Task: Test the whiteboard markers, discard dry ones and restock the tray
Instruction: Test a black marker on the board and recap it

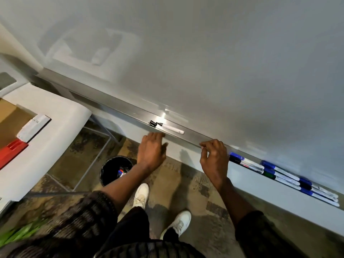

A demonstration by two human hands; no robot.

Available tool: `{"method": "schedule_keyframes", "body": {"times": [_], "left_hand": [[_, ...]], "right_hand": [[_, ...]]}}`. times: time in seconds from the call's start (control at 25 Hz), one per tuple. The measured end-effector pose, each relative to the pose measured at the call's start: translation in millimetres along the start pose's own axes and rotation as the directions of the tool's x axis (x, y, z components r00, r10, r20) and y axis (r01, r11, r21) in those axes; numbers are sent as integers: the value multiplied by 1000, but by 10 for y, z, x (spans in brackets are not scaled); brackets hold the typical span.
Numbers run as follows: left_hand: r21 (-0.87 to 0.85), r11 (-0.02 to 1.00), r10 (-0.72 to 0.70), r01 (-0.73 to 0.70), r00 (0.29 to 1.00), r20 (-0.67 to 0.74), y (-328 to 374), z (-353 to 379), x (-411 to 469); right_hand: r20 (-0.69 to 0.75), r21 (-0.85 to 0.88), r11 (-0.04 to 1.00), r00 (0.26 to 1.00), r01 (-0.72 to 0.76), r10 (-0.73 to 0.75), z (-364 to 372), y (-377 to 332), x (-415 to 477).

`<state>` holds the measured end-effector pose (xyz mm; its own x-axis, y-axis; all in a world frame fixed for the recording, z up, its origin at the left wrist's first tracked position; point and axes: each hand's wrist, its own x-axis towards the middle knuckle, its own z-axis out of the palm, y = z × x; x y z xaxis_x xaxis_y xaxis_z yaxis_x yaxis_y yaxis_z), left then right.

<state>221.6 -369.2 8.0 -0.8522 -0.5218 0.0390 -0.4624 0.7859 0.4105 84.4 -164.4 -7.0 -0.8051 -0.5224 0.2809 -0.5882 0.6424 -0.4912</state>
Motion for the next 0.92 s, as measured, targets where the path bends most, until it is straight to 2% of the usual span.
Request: {"method": "schedule_keyframes", "body": {"times": [0.08, 0.16, 0.24, 0.36, 0.52, 0.92], "left_hand": [[-3, 994, -108, 108, 991, -74, -291, -190, 222], [58, 988, -136, 140, 988, -72, -569, -297, 483], [85, 991, -102, 104, 994, -29, -753, -299, 691], [107, 994, 18, -24, 998, 60, -844, -191, 886], [115, 986, 111, -122, 989, 93, -816, -125, 1022], [-23, 997, 82, -79, 978, 194, -905, -132, 1199]], "right_hand": [[31, -36, 999, 999, 30, -29, 158, -245, 128], [45, -79, 994, 997, 70, -67, 344, -472, 290], [64, -137, 985, 993, 107, -99, 518, -664, 423], [80, -210, 972, 993, 100, -85, 745, -812, 563], [71, -235, 969, 995, 80, -65, 939, -815, 660], [31, -316, 948, 999, -28, 40, 1039, -852, 618]]}}
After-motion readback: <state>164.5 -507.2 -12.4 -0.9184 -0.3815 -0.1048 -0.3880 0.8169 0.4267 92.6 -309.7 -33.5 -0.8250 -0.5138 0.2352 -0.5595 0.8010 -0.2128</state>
